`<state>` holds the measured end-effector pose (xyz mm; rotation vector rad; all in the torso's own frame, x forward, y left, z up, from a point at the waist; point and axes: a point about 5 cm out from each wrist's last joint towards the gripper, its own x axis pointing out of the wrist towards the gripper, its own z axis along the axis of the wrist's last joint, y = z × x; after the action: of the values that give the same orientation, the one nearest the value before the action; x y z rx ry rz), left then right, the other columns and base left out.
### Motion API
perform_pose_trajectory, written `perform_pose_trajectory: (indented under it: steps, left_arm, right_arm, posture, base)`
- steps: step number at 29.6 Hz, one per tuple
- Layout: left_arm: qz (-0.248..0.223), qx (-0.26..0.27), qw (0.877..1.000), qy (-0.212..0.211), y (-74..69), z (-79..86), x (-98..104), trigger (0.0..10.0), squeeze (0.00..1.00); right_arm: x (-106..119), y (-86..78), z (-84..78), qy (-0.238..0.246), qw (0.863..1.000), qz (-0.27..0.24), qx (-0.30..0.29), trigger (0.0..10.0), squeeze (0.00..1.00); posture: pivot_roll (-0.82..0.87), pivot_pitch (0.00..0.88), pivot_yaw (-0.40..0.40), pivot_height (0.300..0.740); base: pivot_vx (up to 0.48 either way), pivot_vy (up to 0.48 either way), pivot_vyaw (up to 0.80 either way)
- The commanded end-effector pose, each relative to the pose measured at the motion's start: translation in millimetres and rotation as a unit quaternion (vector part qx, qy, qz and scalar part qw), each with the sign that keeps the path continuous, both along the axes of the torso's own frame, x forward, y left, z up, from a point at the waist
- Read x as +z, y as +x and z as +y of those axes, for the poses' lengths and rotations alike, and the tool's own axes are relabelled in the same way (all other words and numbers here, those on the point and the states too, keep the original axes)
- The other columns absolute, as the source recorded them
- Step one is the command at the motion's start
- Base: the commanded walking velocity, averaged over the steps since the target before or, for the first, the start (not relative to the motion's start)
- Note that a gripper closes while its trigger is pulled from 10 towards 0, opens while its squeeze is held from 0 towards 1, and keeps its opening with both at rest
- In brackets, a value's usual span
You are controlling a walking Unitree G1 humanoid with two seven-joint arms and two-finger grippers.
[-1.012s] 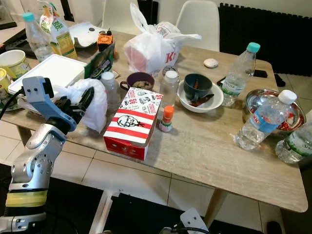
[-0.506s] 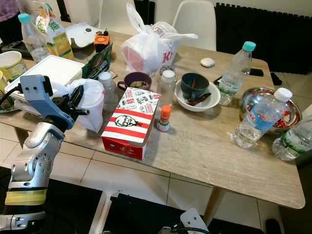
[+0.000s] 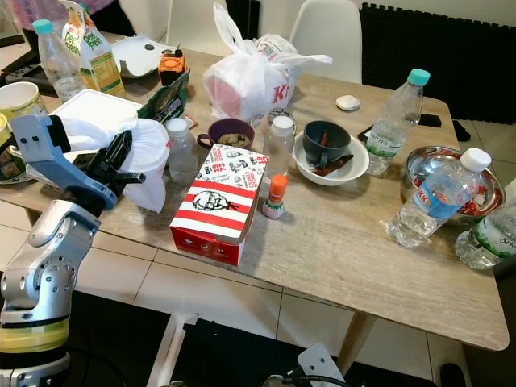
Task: Restocking fridge
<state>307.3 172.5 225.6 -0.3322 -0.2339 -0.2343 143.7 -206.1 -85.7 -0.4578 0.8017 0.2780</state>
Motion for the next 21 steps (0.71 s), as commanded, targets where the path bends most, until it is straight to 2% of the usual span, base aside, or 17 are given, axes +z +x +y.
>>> perform_pose_trajectory:
  steps: [1,5,7,8,9,10,13,16,19,21]
  left_arm:
    - [-0.002,-0.02,1.0,-0.017,-4.8,-7.1,3,10.0,0.0]
    - [-0.002,-0.049,0.999,-0.023,-15.1,-10.0,5,10.0,0.0]
    - [-0.004,-0.065,0.998,-0.004,-36.3,-7.2,8,10.0,0.0]
    - [-0.004,-0.065,0.998,-0.004,-36.3,-7.2,8,10.0,0.0]
    - [-0.007,-0.072,0.997,0.005,-43.9,-7.2,9,10.0,0.0]
    - [-0.01,-0.075,0.996,0.037,-57.2,-3.3,10,10.0,0.0]
    - [-0.004,-0.058,0.994,0.094,-77.6,7.6,12,10.0,0.0]
    - [0.002,-0.034,0.992,0.118,-85.3,17.7,12,10.0,0.0]
    - [0.01,-0.028,0.992,0.125,-89.0,21.7,11,10.0,0.0]
    - [0.028,-0.005,0.992,0.125,-94.5,31.5,8,10.0,0.0]
  right_arm:
    - [-3,-7.2,-0.2,-0.001,1.0,0.011,-0.001,10.0,0.0]
    - [-3,-6.0,0.5,0.0,1.0,0.008,-0.001,10.0,0.0]
    - [-3,-6.9,-0.8,-0.002,1.0,0.008,-0.003,10.0,0.0]
    - [-3,-6.9,-0.8,-0.002,1.0,0.008,-0.003,10.0,0.0]
    - [-3,-7.8,-1.6,-0.002,1.0,0.009,-0.003,10.0,0.0]
    - [-3,-8.9,-2.1,-0.003,1.0,0.012,-0.002,10.0,0.0]
    - [-3,-9.0,-2.3,-0.004,1.0,0.015,0.002,10.0,0.0]
    - [-3,-7.0,-1.1,-0.004,1.0,0.014,0.005,10.0,0.0]
    - [-3,-5.9,-0.4,-0.003,1.0,0.014,0.006,10.0,0.0]
    - [-3,-3.7,1.0,-0.003,1.0,0.014,0.01,10.0,0.0]
  posture:
    - [0.0,0.134,-0.025,0.74]
    - [-0.01,0.137,-0.015,0.74]
    - [0.01,0.143,-0.016,0.74]
    - [0.01,0.143,-0.016,0.74]
    - [0.01,0.144,-0.017,0.74]
    - [0.03,0.15,-0.018,0.74]
    - [0.05,0.154,-0.018,0.74]
    - [0.07,0.158,-0.019,0.74]
    - [0.08,0.158,-0.017,0.74]
    - [0.09,0.16,-0.016,0.74]
  base:
    - [0.0,0.0,0.0]
    - [0.0,0.0,0.0]
    - [0.0,0.0,0.0]
    - [0.0,0.0,0.0]
    - [0.0,0.0,0.0]
    - [0.0,0.0,0.0]
    - [0.0,0.0,0.0]
    - [0.0,0.0,0.0]
    - [0.0,0.0,0.0]
    - [0.0,0.0,0.0]
